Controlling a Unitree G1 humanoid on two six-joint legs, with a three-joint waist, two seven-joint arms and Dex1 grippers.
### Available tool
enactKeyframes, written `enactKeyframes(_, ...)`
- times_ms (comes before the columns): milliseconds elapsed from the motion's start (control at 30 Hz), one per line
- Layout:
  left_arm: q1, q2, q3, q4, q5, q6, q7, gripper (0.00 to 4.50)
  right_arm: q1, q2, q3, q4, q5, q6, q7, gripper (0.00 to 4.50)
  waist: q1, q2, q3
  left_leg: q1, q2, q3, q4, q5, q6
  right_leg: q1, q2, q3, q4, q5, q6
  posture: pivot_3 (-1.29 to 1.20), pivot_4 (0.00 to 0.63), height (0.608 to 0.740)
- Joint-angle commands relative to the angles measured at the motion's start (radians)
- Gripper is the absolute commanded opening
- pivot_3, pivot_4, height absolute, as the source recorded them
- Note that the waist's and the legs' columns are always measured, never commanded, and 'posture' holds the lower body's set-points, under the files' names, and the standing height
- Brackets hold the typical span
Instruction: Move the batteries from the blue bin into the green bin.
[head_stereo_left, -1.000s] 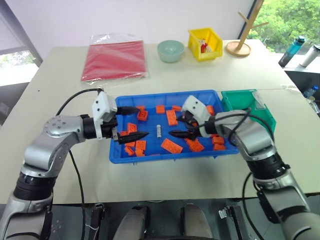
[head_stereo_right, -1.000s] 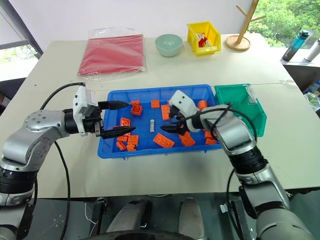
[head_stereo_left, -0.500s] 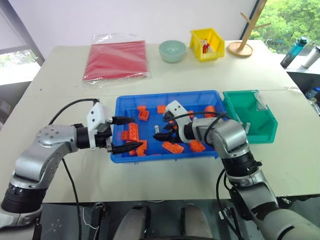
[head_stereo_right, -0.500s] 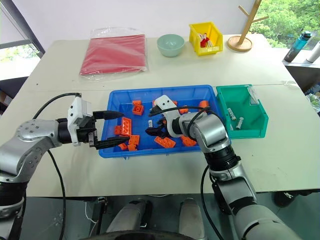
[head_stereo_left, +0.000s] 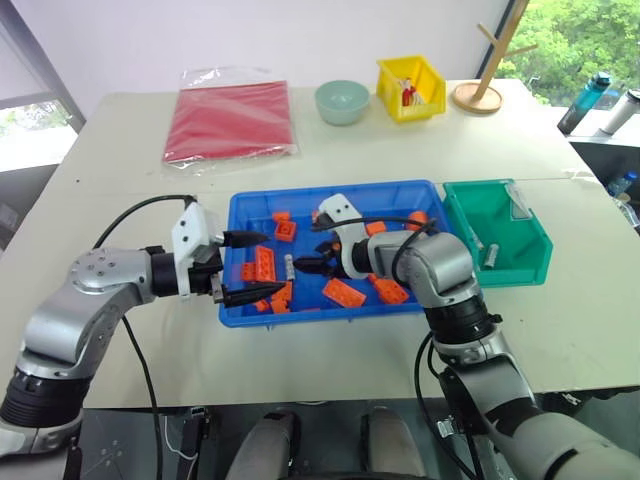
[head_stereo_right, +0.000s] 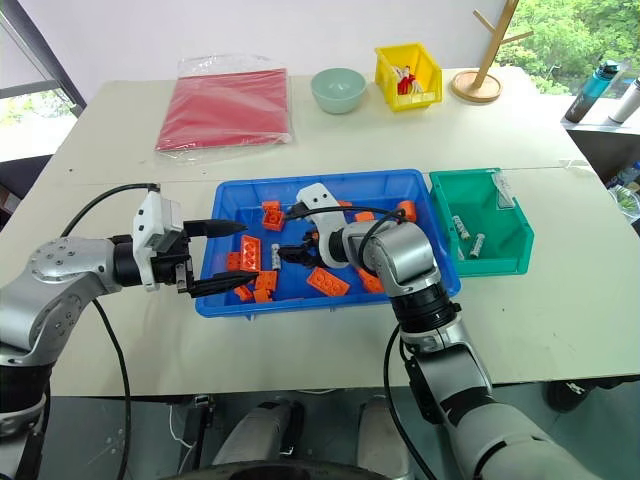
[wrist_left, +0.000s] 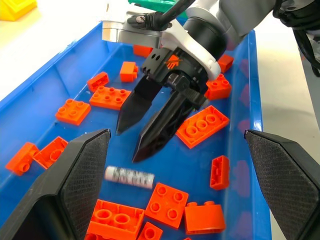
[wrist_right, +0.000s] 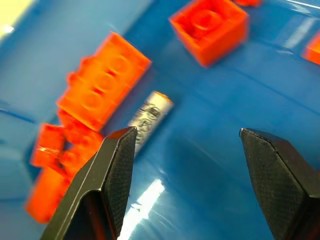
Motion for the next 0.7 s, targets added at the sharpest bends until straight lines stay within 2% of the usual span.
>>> enactKeyframes(33, -0.018, 0.012, 0.021, -0.009, -0.008, -0.011, -0.009, 4.5, -0.024, 0.015, 0.0, -0.009, 0.017, -0.006, -0.007, 3.36, 0.0, 0.0, 0.0, 0.0, 0.0, 0.0, 0.0, 0.0, 0.0, 0.0, 0.0, 0.0, 0.0, 0.0, 0.0, 0.0, 0.15, 0.717)
enactKeyframes(467, -0.003, 0.019, 0.03, -0.016, -0.007, -0.011, -0.016, 4.5, -0.029, 0.047, 0.094, 0.013, 0.023, -0.086, 0.032, 3.36, -0.017, 0.0, 0.0, 0.0, 0.0, 0.0, -0.001, 0.0, 0.0, -0.001, 0.0, 0.0, 0.001, 0.0, 0.0, 0.0, 0.15, 0.717)
enactKeyframes(700, 0.028, 0.052, 0.065, -0.02, -0.014, -0.01, -0.022, 4.5, -0.034, 0.076, 0.128, 0.046, 0.024, -0.125, 0.06, 3.36, -0.016, 0.0, 0.0, 0.0, 0.0, -0.001, -0.001, 0.0, 0.0, -0.001, 0.0, 0.0, 0.001, 0.0, 0.0, 0.0, 0.15, 0.717)
